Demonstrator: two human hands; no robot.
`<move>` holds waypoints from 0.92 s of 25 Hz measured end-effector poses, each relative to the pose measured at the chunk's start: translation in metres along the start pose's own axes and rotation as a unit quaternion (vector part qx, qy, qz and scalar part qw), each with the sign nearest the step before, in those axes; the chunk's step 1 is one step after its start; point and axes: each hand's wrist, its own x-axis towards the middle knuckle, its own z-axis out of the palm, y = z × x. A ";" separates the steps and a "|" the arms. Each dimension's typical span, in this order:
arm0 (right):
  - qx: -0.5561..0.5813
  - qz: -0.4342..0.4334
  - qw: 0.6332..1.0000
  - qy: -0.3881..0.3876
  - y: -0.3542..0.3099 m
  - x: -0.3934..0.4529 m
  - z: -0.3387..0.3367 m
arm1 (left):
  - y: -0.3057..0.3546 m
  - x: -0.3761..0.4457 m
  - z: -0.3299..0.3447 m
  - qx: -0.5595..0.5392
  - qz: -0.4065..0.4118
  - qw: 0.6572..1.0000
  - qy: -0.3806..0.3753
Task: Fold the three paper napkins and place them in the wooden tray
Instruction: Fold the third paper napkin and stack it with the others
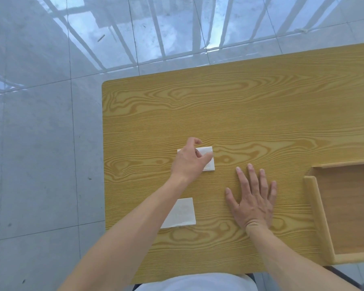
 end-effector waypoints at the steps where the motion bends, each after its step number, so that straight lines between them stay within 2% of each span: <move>1: 0.000 0.001 1.000 0.000 0.000 0.001 0.000 | -0.005 0.000 -0.004 0.016 0.010 1.000 0.010; 5: -0.011 -0.005 1.000 -0.002 -0.001 -0.001 -0.002 | -0.032 0.001 -0.031 0.148 0.047 0.985 0.080; 7: 0.013 0.005 1.000 0.021 -0.005 0.002 -0.008 | -0.045 0.004 -0.042 0.200 0.058 0.976 0.068; 10: 0.124 -0.006 0.989 0.077 -0.024 0.041 -0.031 | -0.052 0.004 -0.051 0.235 0.076 0.968 0.045; 11: 0.135 -0.038 0.988 0.060 -0.034 0.057 -0.039 | -0.052 0.005 -0.052 0.238 0.081 0.967 0.042; 14: 0.058 -0.135 0.988 -0.047 -0.065 0.090 -0.051 | -0.048 0.004 -0.052 0.247 0.086 0.964 0.039; 19: 0.027 -0.155 0.983 -0.095 -0.081 0.107 -0.061 | -0.038 0.008 -0.051 0.253 0.078 0.964 0.033; 23: 0.041 -0.146 0.978 -0.143 -0.093 0.116 -0.067 | -0.035 0.010 -0.055 0.227 0.118 0.967 -0.013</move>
